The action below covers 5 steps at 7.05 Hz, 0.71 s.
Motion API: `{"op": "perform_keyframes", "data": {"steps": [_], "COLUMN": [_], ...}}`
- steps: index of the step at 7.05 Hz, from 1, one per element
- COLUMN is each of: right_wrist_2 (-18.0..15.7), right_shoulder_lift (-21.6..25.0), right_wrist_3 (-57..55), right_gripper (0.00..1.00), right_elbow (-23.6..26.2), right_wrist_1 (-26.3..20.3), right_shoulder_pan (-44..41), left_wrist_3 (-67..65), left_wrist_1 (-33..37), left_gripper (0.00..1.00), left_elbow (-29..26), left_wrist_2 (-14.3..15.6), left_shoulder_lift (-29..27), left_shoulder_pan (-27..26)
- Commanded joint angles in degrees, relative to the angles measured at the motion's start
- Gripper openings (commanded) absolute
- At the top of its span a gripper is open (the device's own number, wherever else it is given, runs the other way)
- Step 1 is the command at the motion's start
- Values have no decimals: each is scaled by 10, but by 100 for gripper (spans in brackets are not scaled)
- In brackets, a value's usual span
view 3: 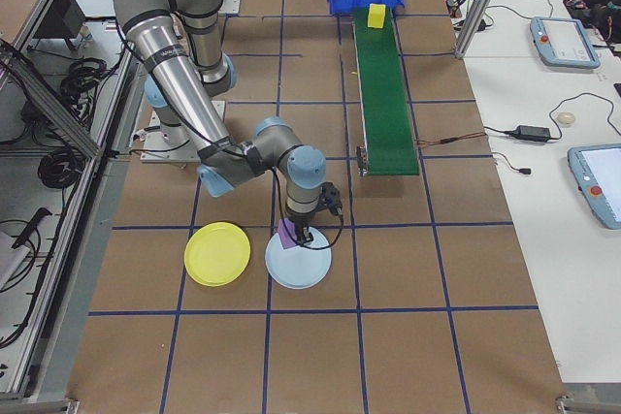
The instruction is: Move block left to right into plate
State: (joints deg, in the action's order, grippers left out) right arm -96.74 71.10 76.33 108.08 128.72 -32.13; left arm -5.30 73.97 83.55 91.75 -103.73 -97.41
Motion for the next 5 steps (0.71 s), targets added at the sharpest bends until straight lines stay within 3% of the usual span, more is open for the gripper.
{"op": "perform_keyframes", "data": {"steps": [1, 4, 5], "right_wrist_2": [27, 30, 50], "right_shoulder_lift": [-39, 18, 38], "right_wrist_3": [23, -87, -112], "right_gripper": [100, 100, 100], "right_elbow": [3, -5, -9], "right_wrist_1": [24, 7, -11], "right_shoulder_pan": [17, -8, -56], "left_wrist_3": [6, 51, 52], "left_wrist_1": [101, 131, 134], "left_gripper": [100, 100, 100], "left_elbow": [11, 12, 12], "left_wrist_2": [6, 4, 1], "left_shoulder_lift": [88, 120, 121], "left_shoulder_pan": [54, 72, 72]}}
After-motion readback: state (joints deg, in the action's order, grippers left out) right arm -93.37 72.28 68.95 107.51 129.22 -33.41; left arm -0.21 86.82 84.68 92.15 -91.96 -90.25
